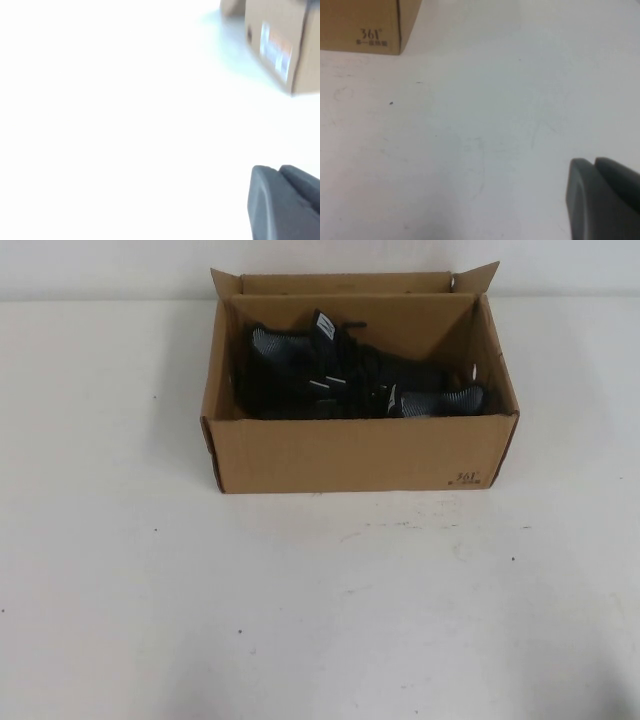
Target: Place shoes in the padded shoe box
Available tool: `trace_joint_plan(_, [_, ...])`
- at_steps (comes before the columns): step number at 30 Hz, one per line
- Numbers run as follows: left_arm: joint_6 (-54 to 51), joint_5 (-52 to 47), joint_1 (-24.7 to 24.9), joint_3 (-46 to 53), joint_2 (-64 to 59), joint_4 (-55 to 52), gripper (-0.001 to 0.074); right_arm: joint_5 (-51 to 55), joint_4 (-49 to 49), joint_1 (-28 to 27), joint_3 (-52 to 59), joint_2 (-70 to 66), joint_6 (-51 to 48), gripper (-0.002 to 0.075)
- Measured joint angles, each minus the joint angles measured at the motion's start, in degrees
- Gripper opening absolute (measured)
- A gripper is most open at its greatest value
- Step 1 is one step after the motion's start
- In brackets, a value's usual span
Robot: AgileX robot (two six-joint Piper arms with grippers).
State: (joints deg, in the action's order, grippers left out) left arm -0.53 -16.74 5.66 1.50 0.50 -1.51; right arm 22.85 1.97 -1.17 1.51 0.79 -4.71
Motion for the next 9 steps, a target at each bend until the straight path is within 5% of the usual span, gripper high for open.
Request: trace_joint_plan(9, [1.44,-4.26,0.0,0.05,0.0,0.0,-0.0004,0.0,0.0,0.0,0.0,0.0,0.0,-0.0008])
